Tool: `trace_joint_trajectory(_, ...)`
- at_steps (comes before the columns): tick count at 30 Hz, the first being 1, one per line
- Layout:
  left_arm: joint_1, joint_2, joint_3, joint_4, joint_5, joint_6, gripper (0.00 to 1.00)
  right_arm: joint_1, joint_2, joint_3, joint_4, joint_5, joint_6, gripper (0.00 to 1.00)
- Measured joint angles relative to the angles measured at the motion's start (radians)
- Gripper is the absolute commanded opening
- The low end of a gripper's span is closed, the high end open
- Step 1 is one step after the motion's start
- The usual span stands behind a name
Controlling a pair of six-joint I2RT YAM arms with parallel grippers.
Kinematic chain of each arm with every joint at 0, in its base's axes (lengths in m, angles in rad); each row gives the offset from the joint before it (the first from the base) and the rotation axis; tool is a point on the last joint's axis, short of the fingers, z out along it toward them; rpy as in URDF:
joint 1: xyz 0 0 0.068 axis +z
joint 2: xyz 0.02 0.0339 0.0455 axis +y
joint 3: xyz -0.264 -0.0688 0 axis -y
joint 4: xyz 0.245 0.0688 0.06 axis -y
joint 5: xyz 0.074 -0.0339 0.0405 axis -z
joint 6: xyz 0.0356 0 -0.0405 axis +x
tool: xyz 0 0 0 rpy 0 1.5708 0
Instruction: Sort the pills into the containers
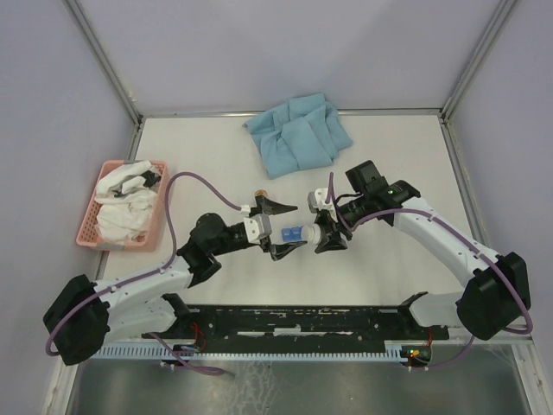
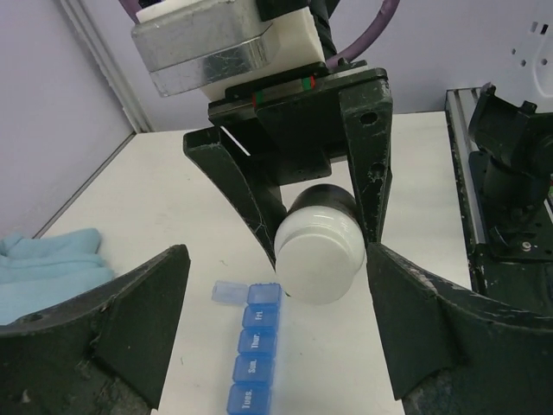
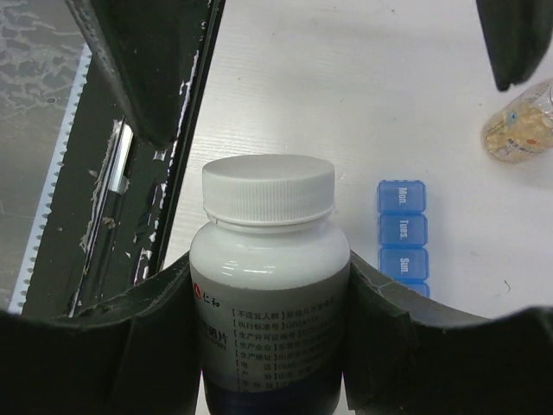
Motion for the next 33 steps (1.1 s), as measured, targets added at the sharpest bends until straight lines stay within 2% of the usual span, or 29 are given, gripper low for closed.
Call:
trace_joint_trajectory(9,0.021,0.095,0.050,-0.010,0.157,-0.001,0.74,0.000,0.000,0.000,-0.010,-0.006,-0.008,0.01)
trace_joint_trajectory(16,0.021,0.126,0.056,-0.015,0.174,-0.001,0.67,0.000,0.000,0.000,-0.022,-0.016,-0.014,0.01)
trace_joint_trajectory(22,0.021,0.148,0.072,-0.022,0.175,-0.002,0.56,0.000,0.000,0.000,-0.022,-0.018,-0.014,0.01)
trace_joint_trajectory(28,0.021,0.156,0.076,-0.034,0.181,-0.010,0.31,0.000,0.000,0.000,-0.023,-0.019,-0.014,0.01)
trace_joint_trajectory(33,0.022,0.156,0.076,-0.031,0.182,-0.047,0.05,0.000,0.000,0.000,-0.024,-0.021,-0.014,0.01)
